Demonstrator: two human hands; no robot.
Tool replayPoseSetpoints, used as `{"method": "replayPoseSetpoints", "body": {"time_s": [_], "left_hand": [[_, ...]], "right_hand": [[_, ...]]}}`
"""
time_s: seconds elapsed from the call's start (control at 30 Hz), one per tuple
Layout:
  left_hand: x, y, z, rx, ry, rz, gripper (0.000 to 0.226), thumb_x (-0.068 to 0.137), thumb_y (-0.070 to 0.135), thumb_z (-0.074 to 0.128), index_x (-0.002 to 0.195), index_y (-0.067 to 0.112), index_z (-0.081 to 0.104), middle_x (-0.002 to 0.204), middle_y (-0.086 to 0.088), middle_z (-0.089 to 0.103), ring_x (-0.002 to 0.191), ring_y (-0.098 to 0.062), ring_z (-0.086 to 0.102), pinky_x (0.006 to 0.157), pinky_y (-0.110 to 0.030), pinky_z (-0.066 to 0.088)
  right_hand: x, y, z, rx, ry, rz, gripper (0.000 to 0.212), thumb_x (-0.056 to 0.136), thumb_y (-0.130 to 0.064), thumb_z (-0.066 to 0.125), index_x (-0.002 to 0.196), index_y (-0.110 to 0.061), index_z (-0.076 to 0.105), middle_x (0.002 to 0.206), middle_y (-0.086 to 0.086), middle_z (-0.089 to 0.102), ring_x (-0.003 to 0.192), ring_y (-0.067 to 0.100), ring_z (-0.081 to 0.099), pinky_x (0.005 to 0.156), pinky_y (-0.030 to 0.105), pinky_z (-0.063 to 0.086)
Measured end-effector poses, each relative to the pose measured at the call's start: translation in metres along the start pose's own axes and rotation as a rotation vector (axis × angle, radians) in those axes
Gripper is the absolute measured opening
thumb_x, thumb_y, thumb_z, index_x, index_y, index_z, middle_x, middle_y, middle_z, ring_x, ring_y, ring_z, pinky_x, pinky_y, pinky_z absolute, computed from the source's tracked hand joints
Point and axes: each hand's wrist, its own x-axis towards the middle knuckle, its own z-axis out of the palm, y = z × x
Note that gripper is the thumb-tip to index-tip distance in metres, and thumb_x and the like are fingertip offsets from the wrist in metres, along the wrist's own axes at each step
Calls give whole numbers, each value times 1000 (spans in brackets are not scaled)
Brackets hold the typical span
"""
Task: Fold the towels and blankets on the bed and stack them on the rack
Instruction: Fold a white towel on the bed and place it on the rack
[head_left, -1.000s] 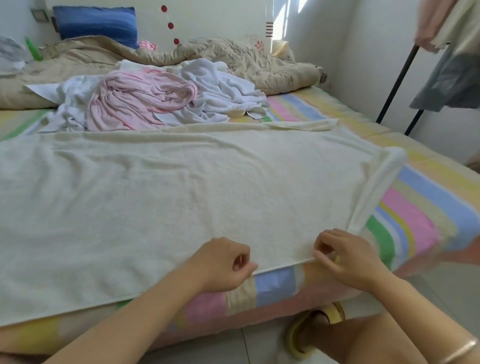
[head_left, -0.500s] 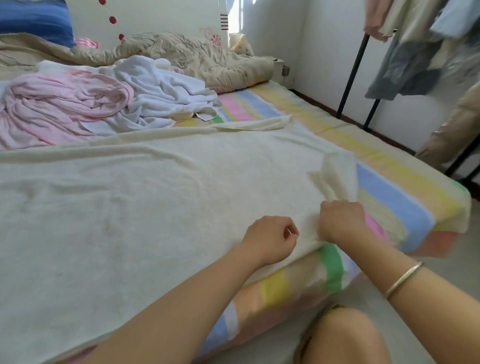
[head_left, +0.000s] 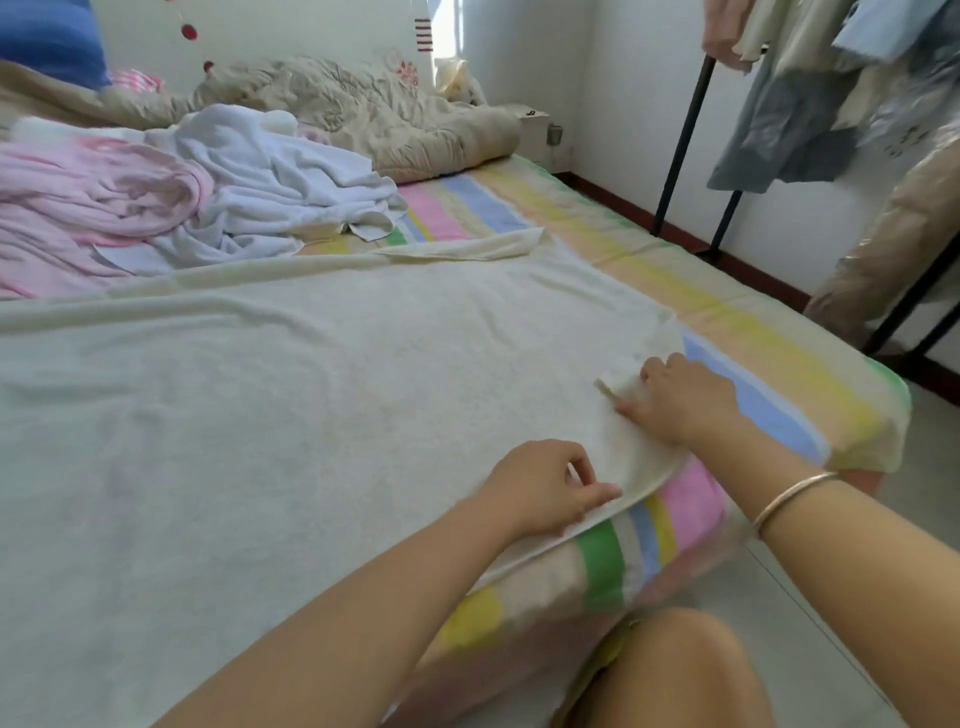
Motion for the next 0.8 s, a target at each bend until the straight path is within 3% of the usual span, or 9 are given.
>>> {"method": "replayPoseSetpoints", "body": {"time_s": [0.07, 0.13, 0.23, 0.3, 0.47, 0.57, 0.67, 0.73, 0.8], "left_hand": [[3, 7, 6, 159, 19, 71, 43, 75, 66, 68, 91, 26, 59, 79, 12, 63, 83, -9, 60, 73, -29, 47], [7, 14, 14, 298, 21, 178, 38, 79, 56, 67, 97, 26, 55, 87, 9, 64, 89, -16, 59, 71, -31, 42], [12, 22, 17, 287, 65, 264, 18, 89, 29, 58, 103, 20, 58, 92, 2, 68, 91, -25, 59, 69, -31, 38], [13, 28, 17, 232, 75, 319, 15, 90, 24, 57, 102, 17, 61, 89, -1, 69, 89, -27, 60, 70, -33, 41], [14, 42, 39, 303, -28, 358, 7, 92, 22, 56, 94, 15, 55, 89, -7, 64, 82, -30, 56, 67, -36, 43], [18, 35, 48, 313, -6, 302, 6, 89, 23, 56, 91, 18, 53, 87, -5, 63, 80, -28, 57, 69, -39, 47], [16, 33, 49, 181, 3, 250, 12, 87, 34, 62, 92, 23, 59, 85, 6, 66, 79, -14, 58, 71, -32, 49], [12, 36, 46, 58, 55, 204, 16, 89, 39, 61, 94, 25, 64, 88, 10, 67, 79, -7, 59, 74, -29, 51], [10, 37, 44, -2, 197, 182, 12, 90, 33, 57, 95, 26, 65, 92, 12, 67, 76, -4, 57, 77, -29, 50]], "right_hand": [[-1, 8, 8, 1, 120, -19, 30, 96, -32, 41, 120, -15, 48, 119, 8, 55, 109, 31, 55, 78, 37, 47], [-2, 23, 6, 104, 197, 73, 23, 94, -19, 41, 114, -11, 51, 113, 13, 60, 103, 35, 58, 74, 36, 43], [-2, 59, 7, 510, 201, 376, 31, 92, -22, 46, 118, -5, 49, 115, 23, 59, 107, 42, 55, 81, 40, 43], [-6, 85, 9, 702, 195, 555, 40, 87, -31, 50, 115, -3, 54, 110, 23, 62, 101, 41, 59, 82, 40, 46], [-15, 118, 37, 989, 62, 739, 26, 86, -24, 51, 90, 0, 59, 95, 22, 61, 90, 38, 60, 70, 36, 42], [-17, 126, 47, 1427, 13, 901, 8, 86, -12, 50, 80, -8, 51, 86, 16, 60, 71, 27, 58, 57, 35, 51], [-19, 127, 48, 1467, -2, 904, 12, 84, -8, 53, 95, -3, 56, 90, 15, 61, 72, 27, 60, 46, 30, 54], [-24, 115, 42, 1144, 114, 869, 46, 75, -19, 57, 118, -4, 53, 121, 19, 57, 104, 36, 58, 79, 44, 55], [-38, 86, 30, 805, 293, 650, 54, 78, -21, 61, 130, -12, 48, 138, 16, 43, 128, 36, 38, 106, 47, 34]]}}
